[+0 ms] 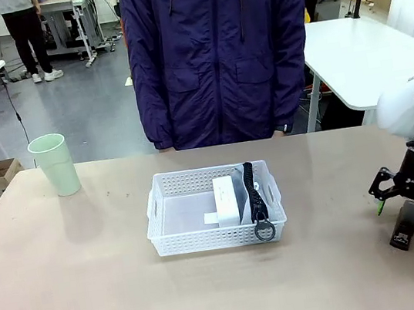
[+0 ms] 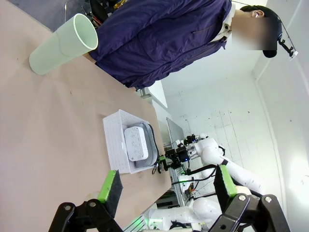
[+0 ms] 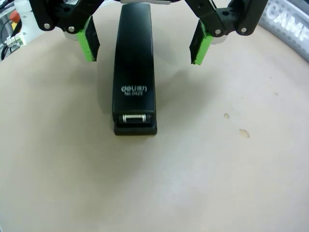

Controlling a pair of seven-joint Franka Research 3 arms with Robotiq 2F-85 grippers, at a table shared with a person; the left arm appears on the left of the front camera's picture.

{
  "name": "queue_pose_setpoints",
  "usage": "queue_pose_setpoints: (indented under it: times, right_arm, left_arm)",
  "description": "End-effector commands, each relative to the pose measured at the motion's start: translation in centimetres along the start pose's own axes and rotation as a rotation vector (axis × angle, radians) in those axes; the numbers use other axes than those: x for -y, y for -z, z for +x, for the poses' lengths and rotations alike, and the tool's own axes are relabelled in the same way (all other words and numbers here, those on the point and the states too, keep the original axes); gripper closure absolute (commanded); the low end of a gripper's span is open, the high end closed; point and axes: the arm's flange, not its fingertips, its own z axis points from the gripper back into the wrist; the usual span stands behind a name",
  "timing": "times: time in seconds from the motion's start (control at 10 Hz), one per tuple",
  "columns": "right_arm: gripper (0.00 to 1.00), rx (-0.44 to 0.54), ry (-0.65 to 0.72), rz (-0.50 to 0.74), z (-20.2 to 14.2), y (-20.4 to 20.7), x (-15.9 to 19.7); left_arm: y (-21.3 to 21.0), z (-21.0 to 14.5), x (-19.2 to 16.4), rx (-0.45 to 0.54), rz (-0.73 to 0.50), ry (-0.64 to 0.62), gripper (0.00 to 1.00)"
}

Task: Efficiently arrange items inside the basket to fit them all.
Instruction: Pick up the Stapler and place it inside the Organizing basket.

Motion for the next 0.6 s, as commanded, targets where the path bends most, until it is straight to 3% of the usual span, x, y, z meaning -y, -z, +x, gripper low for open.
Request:
queue_pose_setpoints:
  times: [0.0,0.4,0.5]
  right_arm:
    - [0.0,0.046,0.019,-0.047,0.77,1.76,0.05]
    - [0.0,0.05,0.014,-0.051,0.83,1.69,0.27]
    - [0.56,0.064,0.018,-0.056,0.83,1.79,0.17]
  left_arm:
    - [0.12,-0.11,0.12,0.011,-0.021,0.019,0.0]
    - [0.12,-0.11,0.12,0.011,-0.021,0.019,0.0]
    - [0.12,-0.11,0.12,0.011,-0.021,0.019,0.0]
